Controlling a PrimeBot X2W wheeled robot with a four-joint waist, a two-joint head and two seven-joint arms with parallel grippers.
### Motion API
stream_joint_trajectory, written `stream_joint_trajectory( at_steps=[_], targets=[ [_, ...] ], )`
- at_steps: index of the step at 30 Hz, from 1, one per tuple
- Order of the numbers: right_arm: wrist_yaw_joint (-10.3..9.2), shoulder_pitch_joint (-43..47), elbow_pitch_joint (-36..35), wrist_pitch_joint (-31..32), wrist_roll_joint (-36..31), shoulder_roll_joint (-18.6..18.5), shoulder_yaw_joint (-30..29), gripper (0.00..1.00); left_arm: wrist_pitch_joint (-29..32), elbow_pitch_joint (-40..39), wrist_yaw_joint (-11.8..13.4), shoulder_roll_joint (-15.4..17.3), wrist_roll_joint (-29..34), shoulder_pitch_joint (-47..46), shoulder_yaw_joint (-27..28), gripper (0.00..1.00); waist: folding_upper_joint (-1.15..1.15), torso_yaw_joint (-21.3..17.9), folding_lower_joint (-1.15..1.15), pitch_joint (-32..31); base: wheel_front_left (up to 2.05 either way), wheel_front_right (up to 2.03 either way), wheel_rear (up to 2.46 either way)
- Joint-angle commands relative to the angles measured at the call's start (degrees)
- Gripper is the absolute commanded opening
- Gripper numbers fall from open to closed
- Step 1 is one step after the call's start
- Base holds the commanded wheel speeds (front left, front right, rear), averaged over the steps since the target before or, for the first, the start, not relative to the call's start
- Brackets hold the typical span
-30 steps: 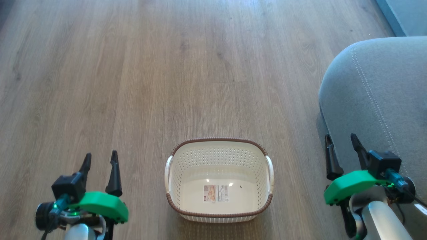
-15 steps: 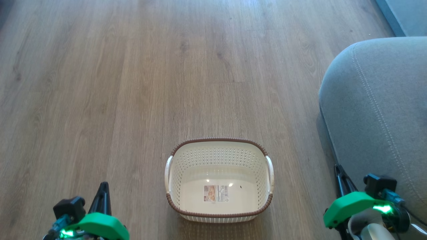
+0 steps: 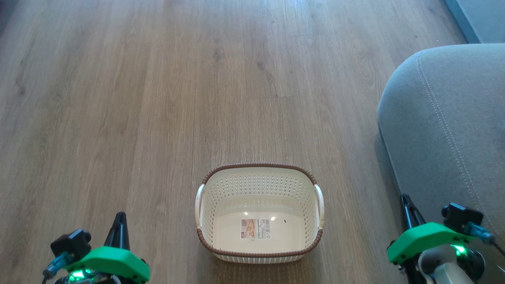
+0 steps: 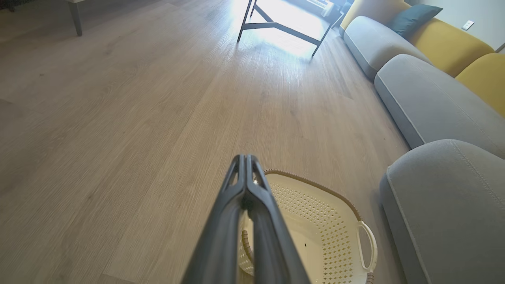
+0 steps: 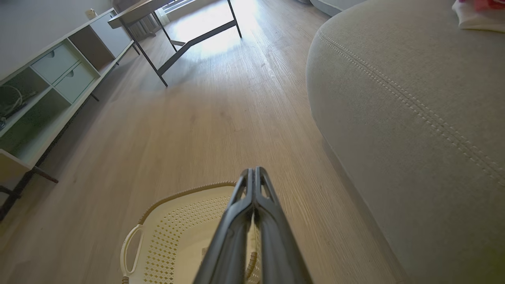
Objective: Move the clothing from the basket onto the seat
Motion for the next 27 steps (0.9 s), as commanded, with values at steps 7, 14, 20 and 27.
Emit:
stream_joint_trajectory(
  at_steps=[7,14,20,27],
  targets=[
    [0.11,-2.6,-2.5,1.4,5.4,0.2,-1.2,0.00,1.3,-2.6,-0.7,0.2,-5.7,-3.1,1.3,0.00,0.00,0.0,0.00,0.0,0.00,0.00,0.00],
    [0.13,-2.6,-3.0,2.5,9.6,0.4,-1.8,0.00,2.5,-3.1,-0.8,0.2,-10.3,-3.4,1.6,0.00,0.00,0.1,0.00,0.0,0.00,0.00,0.00],
    [0.15,-2.7,-3.5,3.7,13.9,0.5,-2.5,0.00,3.7,-3.6,-1.0,0.3,-15.0,-3.7,1.9,0.00,0.00,0.1,0.00,0.0,0.00,0.00,0.00],
    [0.17,-2.7,-3.9,4.7,17.5,0.7,-3.1,0.00,4.7,-4.0,-1.1,0.3,-18.9,-4.0,2.2,0.00,0.00,0.1,0.00,0.1,0.00,0.00,0.00]
  ],
)
